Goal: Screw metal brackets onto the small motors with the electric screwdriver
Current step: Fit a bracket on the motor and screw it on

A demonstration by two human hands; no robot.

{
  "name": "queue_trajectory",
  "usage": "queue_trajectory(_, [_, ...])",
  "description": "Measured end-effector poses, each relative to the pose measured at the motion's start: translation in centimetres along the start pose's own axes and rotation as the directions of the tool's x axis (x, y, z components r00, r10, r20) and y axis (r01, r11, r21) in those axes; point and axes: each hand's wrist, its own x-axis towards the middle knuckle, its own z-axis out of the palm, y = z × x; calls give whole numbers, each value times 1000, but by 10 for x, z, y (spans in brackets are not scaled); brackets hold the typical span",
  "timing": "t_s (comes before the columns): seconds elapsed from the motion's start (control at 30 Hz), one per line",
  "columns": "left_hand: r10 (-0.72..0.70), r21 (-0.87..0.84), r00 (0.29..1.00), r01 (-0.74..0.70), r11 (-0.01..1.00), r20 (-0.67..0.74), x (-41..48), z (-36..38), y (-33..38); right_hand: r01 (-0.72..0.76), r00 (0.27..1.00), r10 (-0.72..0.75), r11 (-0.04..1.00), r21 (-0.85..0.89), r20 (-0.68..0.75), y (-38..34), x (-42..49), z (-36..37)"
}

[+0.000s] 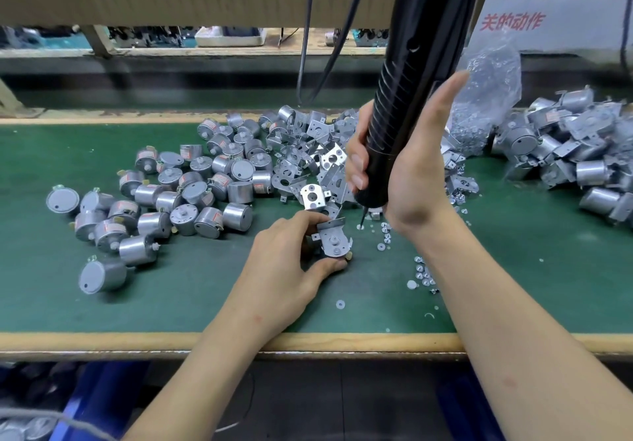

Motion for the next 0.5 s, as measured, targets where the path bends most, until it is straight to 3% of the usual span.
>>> queue_trajectory(0.17, [-8,-2,1000,8,1000,-8,0,0,0,5,997,-9,998,62,74,-2,3,19])
queue_trajectory(0.5, [-17,-10,1000,16,1000,-7,0,0,2,-18,998,16,1000,23,55,11,3,26])
